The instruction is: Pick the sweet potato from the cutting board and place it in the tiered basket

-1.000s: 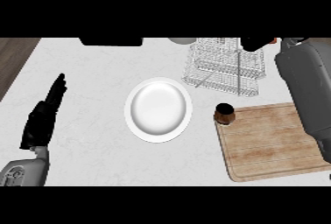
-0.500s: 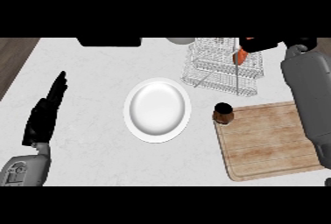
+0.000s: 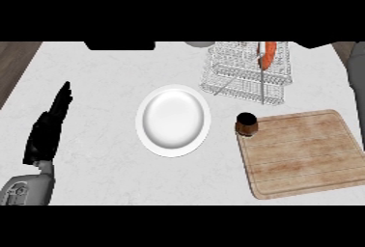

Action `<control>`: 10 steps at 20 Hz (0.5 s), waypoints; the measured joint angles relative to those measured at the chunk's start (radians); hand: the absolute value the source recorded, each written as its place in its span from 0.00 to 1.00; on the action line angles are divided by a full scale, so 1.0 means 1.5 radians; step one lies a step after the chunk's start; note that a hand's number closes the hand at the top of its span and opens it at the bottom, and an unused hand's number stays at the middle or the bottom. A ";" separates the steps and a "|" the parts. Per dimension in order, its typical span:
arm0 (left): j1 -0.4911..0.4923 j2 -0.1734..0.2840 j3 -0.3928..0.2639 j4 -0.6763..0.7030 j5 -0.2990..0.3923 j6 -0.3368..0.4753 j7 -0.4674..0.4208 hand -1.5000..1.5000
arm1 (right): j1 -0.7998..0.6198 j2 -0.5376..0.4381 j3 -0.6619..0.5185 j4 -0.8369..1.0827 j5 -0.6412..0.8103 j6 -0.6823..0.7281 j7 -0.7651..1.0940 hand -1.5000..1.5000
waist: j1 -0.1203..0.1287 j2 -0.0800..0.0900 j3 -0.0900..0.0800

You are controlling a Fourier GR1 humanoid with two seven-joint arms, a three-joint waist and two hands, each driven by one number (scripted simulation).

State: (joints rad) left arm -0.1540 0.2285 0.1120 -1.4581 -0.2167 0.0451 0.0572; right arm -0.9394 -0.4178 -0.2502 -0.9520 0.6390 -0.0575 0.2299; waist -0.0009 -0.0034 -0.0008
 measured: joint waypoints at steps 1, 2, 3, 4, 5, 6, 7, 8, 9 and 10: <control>0.000 0.000 0.002 0.002 0.001 -0.001 -0.001 0.50 | 0.005 -0.010 -0.009 -0.013 -0.010 0.014 0.016 0.00 | -0.002 0.000 0.000; 0.003 0.002 0.001 -0.004 0.001 -0.003 0.002 0.50 | 0.011 -0.024 -0.023 -0.018 -0.022 0.026 0.023 0.00 | -0.002 0.000 0.000; 0.001 0.002 0.002 -0.003 0.000 -0.002 0.005 0.50 | 0.019 -0.031 -0.033 -0.029 -0.034 0.037 0.035 0.00 | -0.003 -0.001 0.000; 0.006 -0.001 0.000 -0.010 -0.002 0.000 0.007 0.50 | 0.026 -0.038 -0.044 -0.035 -0.047 0.048 0.044 0.00 | -0.003 -0.001 0.000; 0.007 0.004 0.004 -0.012 0.002 -0.005 0.009 0.50 | 0.037 -0.052 -0.059 -0.045 -0.064 0.067 0.049 0.00 | -0.005 -0.001 0.000; 0.006 0.002 0.005 -0.010 0.001 -0.003 0.010 0.50 | 0.052 -0.067 -0.071 -0.059 -0.080 0.088 0.053 0.00 | -0.007 -0.001 0.000; 0.005 0.007 0.009 -0.008 0.004 -0.006 0.009 0.50 | 0.071 -0.081 -0.081 -0.076 -0.096 0.113 0.055 0.00 | -0.009 -0.002 0.000; 0.009 0.008 0.011 -0.011 0.005 -0.008 0.008 0.50 | 0.091 -0.095 -0.097 -0.085 -0.114 0.131 0.051 0.00 | -0.010 -0.002 0.000; 0.012 0.003 0.008 -0.014 0.003 -0.005 0.008 0.50 | 0.109 -0.111 -0.112 -0.096 -0.131 0.152 0.049 0.00 | -0.010 -0.002 0.000; 0.016 0.003 0.009 -0.012 0.001 -0.004 0.002 0.50 | 0.127 -0.124 -0.127 -0.108 -0.150 0.170 0.046 0.00 | -0.010 -0.002 0.000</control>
State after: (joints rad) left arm -0.1296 0.2327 0.1247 -1.4762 -0.2147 0.0394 0.0609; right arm -0.7495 -0.6031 -0.4399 -1.1136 0.4145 0.1977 0.2985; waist -0.0167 -0.0057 -0.0001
